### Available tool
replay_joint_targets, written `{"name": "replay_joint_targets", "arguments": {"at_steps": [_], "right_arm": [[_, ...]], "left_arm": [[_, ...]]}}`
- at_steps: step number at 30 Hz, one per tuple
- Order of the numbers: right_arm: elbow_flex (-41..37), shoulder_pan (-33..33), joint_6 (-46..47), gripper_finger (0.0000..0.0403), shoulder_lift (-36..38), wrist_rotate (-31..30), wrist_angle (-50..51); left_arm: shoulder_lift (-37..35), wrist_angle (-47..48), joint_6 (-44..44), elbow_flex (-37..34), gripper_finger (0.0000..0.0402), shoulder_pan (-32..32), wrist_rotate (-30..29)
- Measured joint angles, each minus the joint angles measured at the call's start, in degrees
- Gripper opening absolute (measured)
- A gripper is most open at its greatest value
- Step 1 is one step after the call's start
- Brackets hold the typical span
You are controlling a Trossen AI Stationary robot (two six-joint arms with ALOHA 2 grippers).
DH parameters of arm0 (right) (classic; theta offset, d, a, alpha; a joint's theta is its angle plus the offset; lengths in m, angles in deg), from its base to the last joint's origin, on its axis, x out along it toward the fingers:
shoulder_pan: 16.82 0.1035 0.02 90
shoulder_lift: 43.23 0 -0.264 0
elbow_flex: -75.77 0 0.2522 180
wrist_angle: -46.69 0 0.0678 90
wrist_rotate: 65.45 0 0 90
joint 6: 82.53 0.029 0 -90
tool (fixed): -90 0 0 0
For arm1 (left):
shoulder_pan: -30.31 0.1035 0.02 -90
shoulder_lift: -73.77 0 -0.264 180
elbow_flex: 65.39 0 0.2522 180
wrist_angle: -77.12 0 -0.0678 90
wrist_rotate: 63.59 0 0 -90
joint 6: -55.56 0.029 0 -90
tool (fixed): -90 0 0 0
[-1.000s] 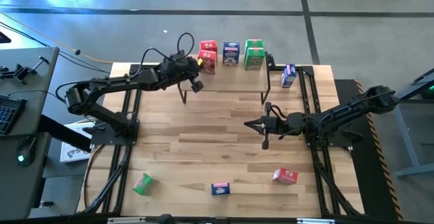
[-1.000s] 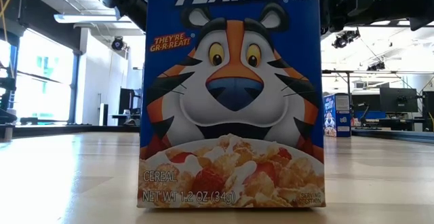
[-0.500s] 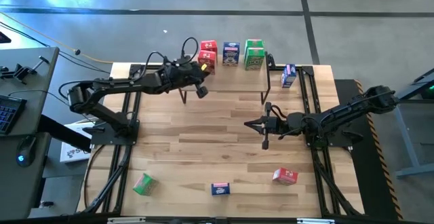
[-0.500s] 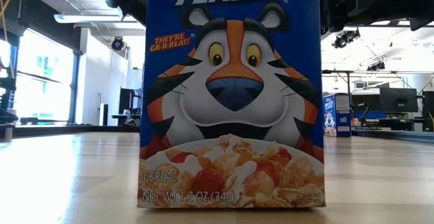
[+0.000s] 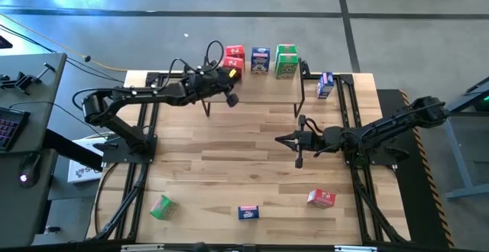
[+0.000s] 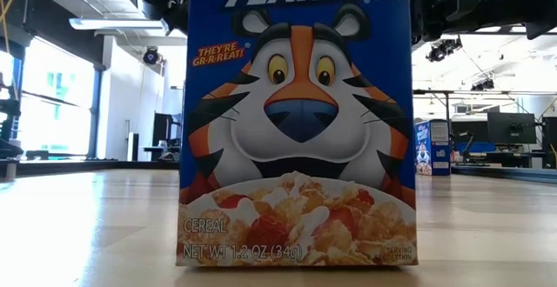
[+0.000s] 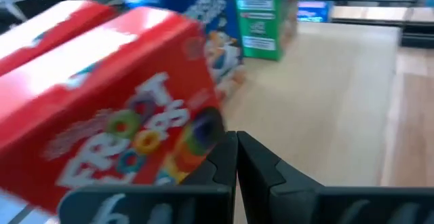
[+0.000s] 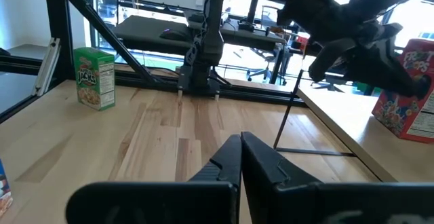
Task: Stack cereal on shelf
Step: Put the top red cereal box in front of the other red cereal box on the shelf
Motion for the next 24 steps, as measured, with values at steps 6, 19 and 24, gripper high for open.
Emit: {"name": "replay_joint_targets", "arguments": {"at_steps": [6,19,24], "right_arm": [[0.0,0.0,0.5,0.0,0.0,-0.1,1.4],[0.0,0.0,0.0,0.0,-0.1,-1.5,2.2],[0.0,0.0,-0.5,0.0,-0.1,-1.5,2.2]], "left_arm": [[0.0,-0.6,-2.7,0.0,0.0,0.8,-0.7],[0.0,-3.2,-3.1,0.0,0.0,1.6,2.2],[0.0,-4.6,-4.4,0.0,0.0,2.3,2.8]]}}
